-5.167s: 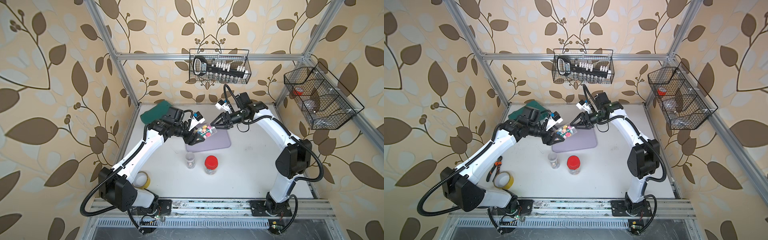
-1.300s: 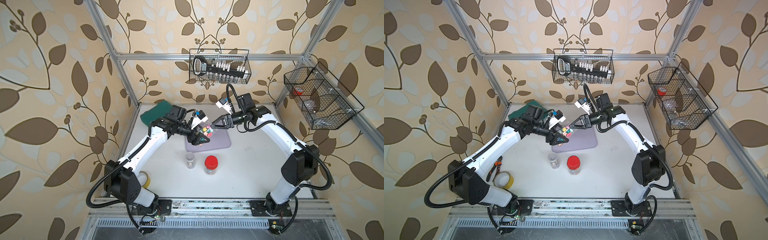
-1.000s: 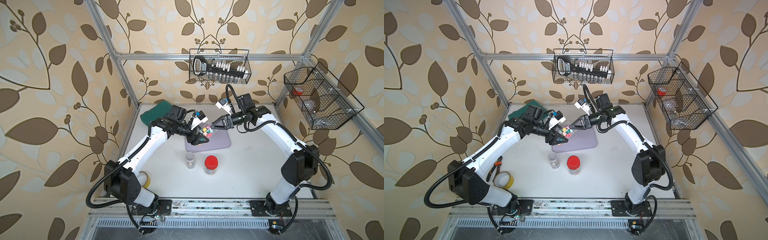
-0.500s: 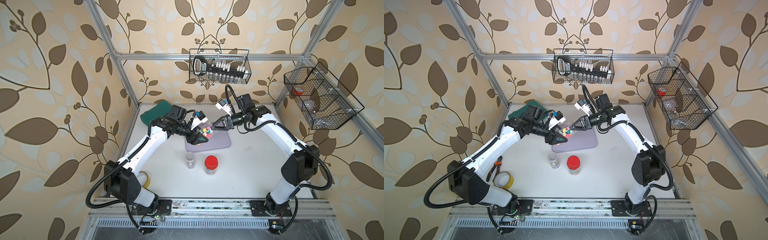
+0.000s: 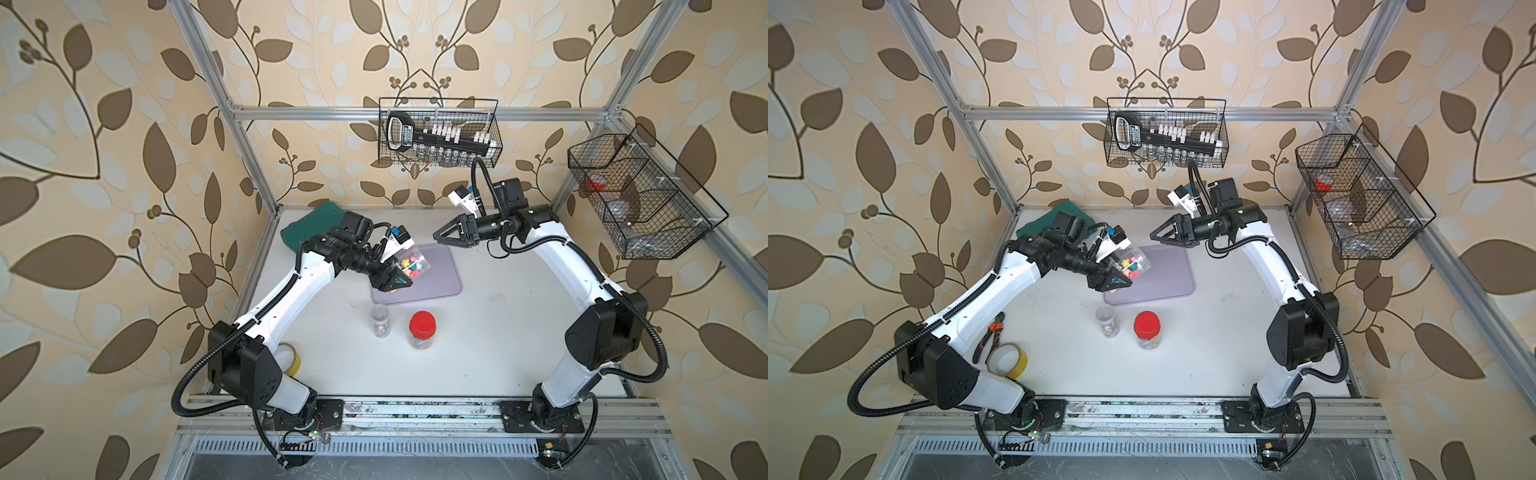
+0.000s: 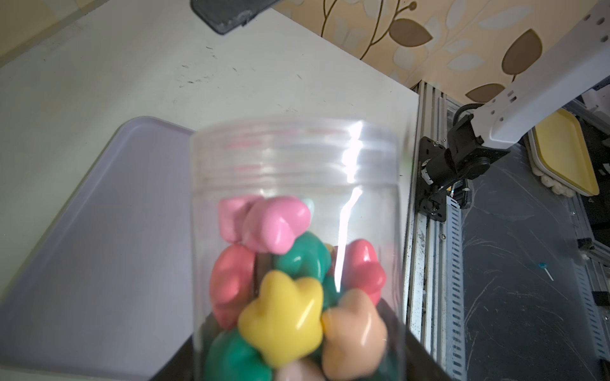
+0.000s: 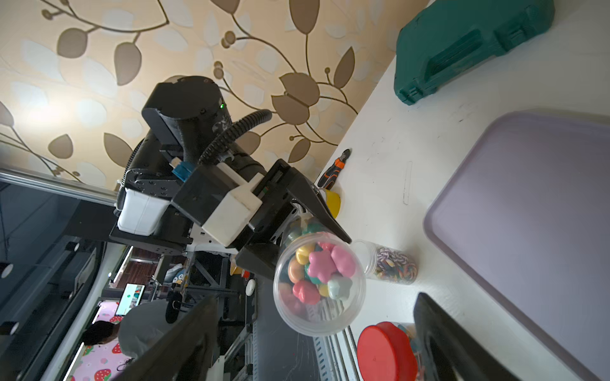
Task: Pour the candies out of the jar
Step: Unscrew the lid from the jar.
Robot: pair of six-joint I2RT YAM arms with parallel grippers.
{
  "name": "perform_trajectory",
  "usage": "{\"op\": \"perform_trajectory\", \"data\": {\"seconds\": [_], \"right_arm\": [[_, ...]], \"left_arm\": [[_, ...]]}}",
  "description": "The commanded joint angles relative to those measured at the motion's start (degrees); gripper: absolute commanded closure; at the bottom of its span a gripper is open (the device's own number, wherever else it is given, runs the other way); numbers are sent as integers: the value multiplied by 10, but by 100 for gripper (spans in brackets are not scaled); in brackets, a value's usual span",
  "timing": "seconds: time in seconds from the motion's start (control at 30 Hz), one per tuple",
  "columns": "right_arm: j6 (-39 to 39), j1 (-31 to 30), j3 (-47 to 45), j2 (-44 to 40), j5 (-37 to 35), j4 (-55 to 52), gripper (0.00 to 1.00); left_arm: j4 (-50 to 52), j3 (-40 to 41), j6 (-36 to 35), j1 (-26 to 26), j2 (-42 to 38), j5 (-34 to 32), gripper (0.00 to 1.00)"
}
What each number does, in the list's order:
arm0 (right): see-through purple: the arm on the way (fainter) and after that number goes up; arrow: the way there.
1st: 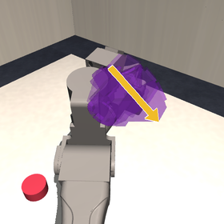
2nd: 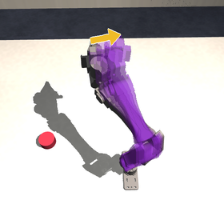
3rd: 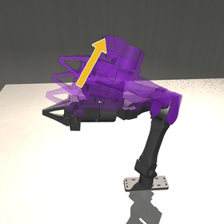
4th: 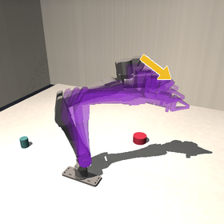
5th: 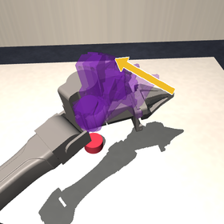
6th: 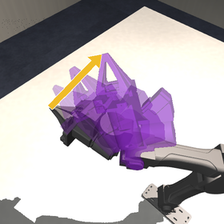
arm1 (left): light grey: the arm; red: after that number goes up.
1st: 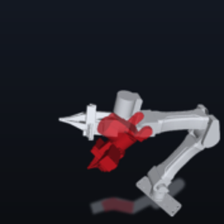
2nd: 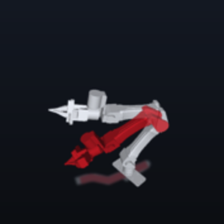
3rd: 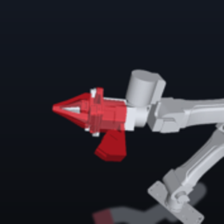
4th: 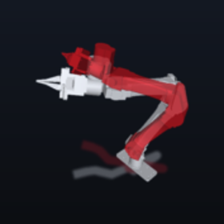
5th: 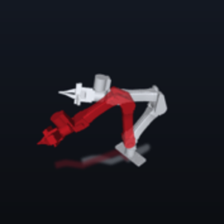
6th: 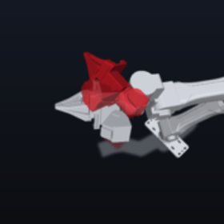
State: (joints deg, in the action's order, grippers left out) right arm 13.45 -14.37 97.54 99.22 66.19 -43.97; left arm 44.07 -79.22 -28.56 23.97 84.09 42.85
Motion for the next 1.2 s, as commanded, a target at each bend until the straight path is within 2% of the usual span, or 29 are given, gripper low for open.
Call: {"op": "perform_trajectory", "data": {"seconds": [0.0,0.23,0.5,0.83,1.17], "right_arm": [[0,-13,24,20,3,-50,11],[-33,-41,29,42,8,-84,11],[-48,-56,33,63,45,-89,19],[-53,-59,39,70,59,-88,28],[-57,-65,43,67,66,-89,27]], "left_arm": [[-2,-34,-21,0,-28,-5,39],[-3,-35,-24,0,-30,-1,39],[-17,-28,-13,1,-39,27,39],[-20,-25,-10,1,-42,35,39],[-22,-23,-7,0,-39,38,38]]}}
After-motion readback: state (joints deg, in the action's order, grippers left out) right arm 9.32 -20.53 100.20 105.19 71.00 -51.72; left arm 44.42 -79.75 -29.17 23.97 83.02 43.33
